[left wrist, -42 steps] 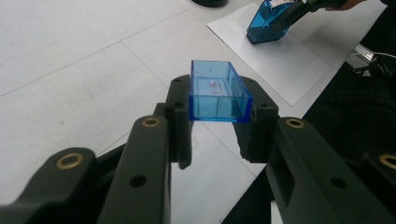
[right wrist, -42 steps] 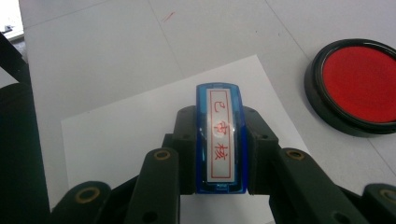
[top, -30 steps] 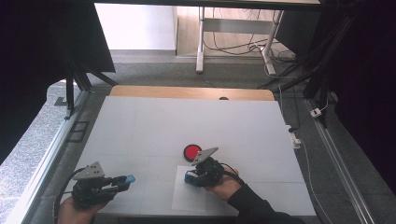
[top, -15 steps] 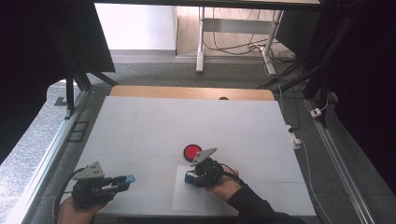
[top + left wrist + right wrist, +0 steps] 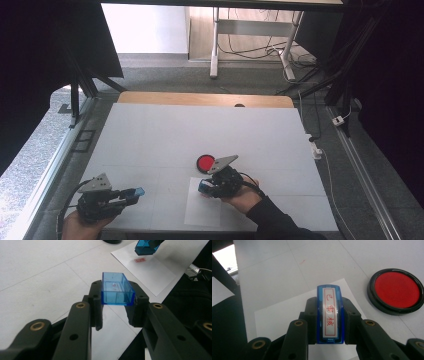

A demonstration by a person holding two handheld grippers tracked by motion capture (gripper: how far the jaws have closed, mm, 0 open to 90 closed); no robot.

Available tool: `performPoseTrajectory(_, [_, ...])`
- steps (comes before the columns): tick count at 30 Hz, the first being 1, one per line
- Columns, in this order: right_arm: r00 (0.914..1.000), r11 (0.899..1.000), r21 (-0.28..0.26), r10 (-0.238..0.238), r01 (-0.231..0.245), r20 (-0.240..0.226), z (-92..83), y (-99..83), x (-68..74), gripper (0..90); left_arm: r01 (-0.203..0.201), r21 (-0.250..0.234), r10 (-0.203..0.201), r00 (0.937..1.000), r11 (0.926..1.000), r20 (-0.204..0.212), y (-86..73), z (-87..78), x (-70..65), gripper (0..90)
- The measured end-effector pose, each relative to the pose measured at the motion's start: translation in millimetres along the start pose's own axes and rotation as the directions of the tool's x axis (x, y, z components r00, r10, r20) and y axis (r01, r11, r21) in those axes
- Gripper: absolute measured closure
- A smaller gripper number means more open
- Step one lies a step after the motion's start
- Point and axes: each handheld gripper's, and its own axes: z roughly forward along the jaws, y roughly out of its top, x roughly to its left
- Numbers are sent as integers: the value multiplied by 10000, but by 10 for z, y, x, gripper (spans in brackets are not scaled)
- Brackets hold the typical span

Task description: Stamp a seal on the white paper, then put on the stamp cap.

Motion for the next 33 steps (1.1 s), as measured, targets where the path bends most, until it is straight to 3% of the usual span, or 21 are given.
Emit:
performPoseTrajectory(9, [9999, 9996, -272, -116, 112, -127, -74, 41, 32, 709, 20, 22, -20, 10000, 10000, 12, 2, 1, 1, 686])
performPoseTrajectory(26, [9995, 9950, -979, 154, -180, -272, -238, 116, 11, 709, 162, -71, -161, 9997, 9998, 162, 4, -7, 12, 686])
performPoseTrajectory(33, [9994, 9930, -1173, 65, -104, -330, -301, 134, 10, 709, -35, -199, 40, 9997, 9998, 260, 39, -17, -13, 686])
